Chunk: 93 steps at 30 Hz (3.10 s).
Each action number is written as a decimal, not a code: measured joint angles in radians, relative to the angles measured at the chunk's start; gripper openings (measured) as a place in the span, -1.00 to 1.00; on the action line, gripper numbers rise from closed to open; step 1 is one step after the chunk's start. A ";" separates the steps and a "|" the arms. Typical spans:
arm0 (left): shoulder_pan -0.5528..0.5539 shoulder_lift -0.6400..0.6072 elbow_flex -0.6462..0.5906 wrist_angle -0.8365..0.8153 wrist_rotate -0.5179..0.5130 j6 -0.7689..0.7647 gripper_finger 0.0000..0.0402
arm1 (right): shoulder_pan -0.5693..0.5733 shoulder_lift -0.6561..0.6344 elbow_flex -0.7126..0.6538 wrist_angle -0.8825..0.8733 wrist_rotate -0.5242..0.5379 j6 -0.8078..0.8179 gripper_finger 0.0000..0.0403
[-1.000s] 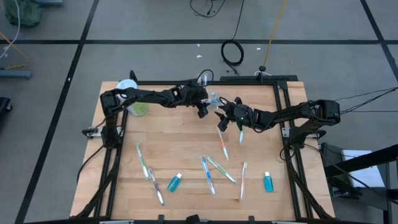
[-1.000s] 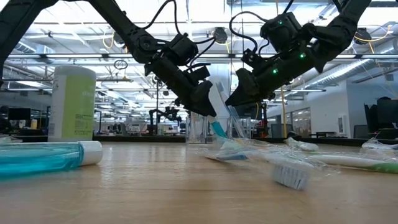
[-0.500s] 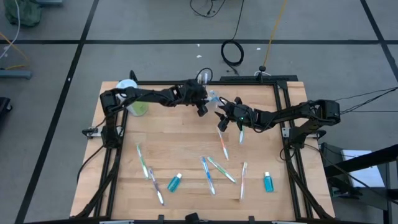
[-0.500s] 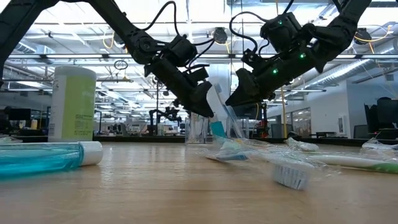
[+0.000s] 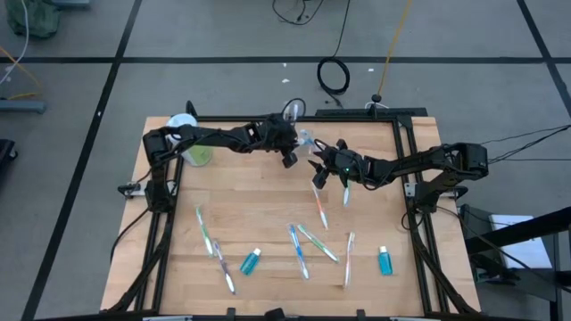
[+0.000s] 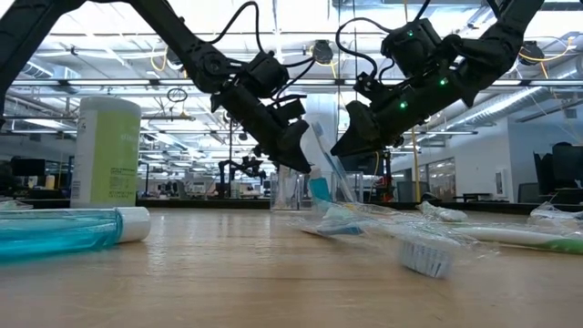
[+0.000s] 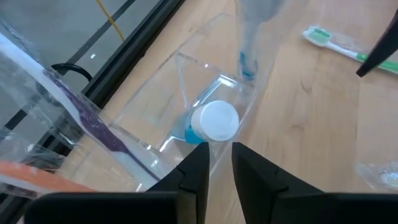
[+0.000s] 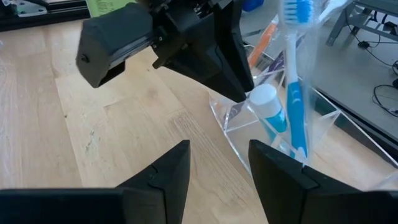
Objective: Pick & Place toothbrushing station
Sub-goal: Adjust the blue mouthwash in the transparent organizer
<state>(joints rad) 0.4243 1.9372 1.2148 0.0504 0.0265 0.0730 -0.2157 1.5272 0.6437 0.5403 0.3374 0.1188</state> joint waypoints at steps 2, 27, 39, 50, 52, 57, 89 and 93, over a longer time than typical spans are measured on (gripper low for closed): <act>-0.006 -0.002 0.000 -0.004 -0.001 0.001 -0.64 | 0.000 0.000 0.000 0.000 0.000 0.000 -0.23; -0.021 -0.028 0.000 -0.079 -0.034 0.301 -0.67 | 0.000 0.000 0.000 -0.008 0.000 -0.003 -0.23; -0.029 -0.038 -0.003 -0.066 -0.039 0.339 -0.96 | 0.000 0.000 0.000 -0.008 0.000 -0.004 -0.23; -0.030 -0.091 0.023 -0.131 -0.027 0.337 -0.98 | 0.000 0.000 0.000 -0.022 0.000 -0.008 -0.23; -0.030 -0.091 0.023 -0.152 -0.028 0.332 -0.99 | 0.000 0.000 0.000 -0.022 0.000 -0.008 -0.23; -0.045 -0.091 0.023 -0.202 -0.029 0.312 -0.99 | 0.000 0.000 0.000 -0.019 0.000 -0.008 -0.23; -0.109 -0.091 0.023 -0.185 -0.016 0.339 -0.60 | -0.001 0.000 0.000 -0.019 0.000 -0.008 -0.23; -0.129 -0.091 0.023 -0.208 -0.041 0.392 -0.37 | -0.001 0.000 0.000 -0.019 0.000 -0.008 -0.23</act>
<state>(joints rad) 0.2954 1.8462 1.2377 -0.1571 -0.0149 0.4655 -0.2165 1.5272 0.6434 0.5213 0.3376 0.1112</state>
